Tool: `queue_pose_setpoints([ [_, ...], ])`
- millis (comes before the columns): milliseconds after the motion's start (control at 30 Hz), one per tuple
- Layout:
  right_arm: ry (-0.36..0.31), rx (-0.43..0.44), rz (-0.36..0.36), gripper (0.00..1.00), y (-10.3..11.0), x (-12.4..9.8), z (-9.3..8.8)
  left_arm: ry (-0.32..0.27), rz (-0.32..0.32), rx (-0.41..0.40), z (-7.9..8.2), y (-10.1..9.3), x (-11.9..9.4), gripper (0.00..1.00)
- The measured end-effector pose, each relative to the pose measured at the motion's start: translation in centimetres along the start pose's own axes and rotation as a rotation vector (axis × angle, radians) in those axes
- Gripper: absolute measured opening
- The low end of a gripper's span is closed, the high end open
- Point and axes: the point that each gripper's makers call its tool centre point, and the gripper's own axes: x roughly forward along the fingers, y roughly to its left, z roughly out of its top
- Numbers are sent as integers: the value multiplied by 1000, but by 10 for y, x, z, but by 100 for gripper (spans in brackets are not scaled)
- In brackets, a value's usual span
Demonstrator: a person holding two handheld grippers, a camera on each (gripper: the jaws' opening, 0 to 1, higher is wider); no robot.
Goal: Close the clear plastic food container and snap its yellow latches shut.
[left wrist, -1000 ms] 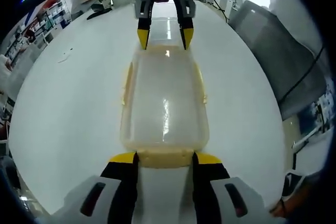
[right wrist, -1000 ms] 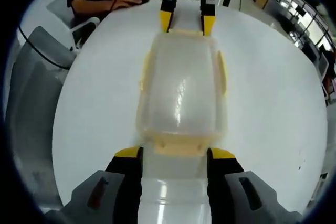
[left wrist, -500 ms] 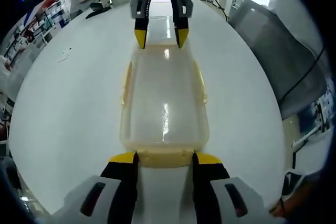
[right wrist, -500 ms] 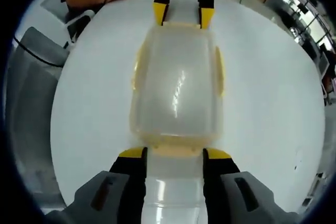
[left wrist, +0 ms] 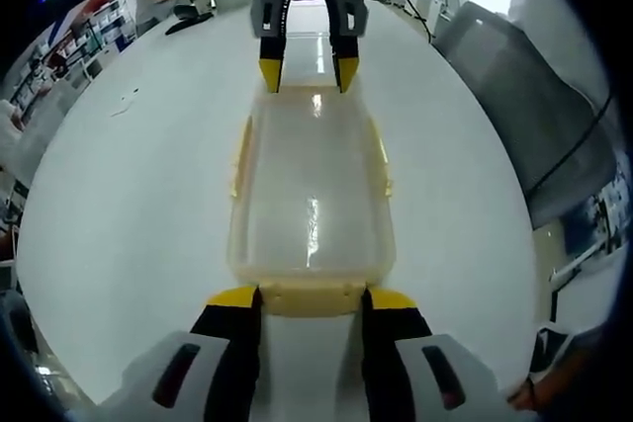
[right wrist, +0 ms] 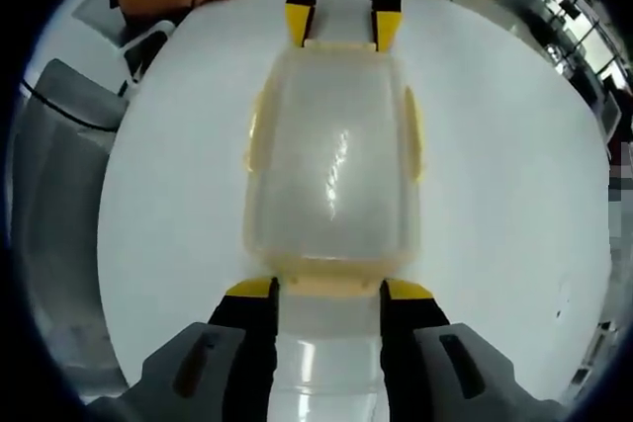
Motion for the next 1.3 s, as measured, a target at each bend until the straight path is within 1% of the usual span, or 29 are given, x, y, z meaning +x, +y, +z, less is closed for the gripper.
queue_pose_setpoints([
  [333, 3, -15, -9, 36, -4, 2, 1, 9, 2, -7, -1, -1, -2, 33],
  [533, -5, -31, -1, 36, 0, -3, 7, 24, -10, -19, -5, -8, -5, 33],
  [833, -16, -58, 14, 35, 16, -21, 17, 34, -8, -34, -2, -18, -21, 33],
  [1167, -24, -78, 26, 35, 25, -47, 25, 52, -4, -39, 9, -26, -44, 33],
  [1300, -27, -80, 38, 35, 26, -55, 26, 59, -7, -38, 17, -28, -56, 33],
])
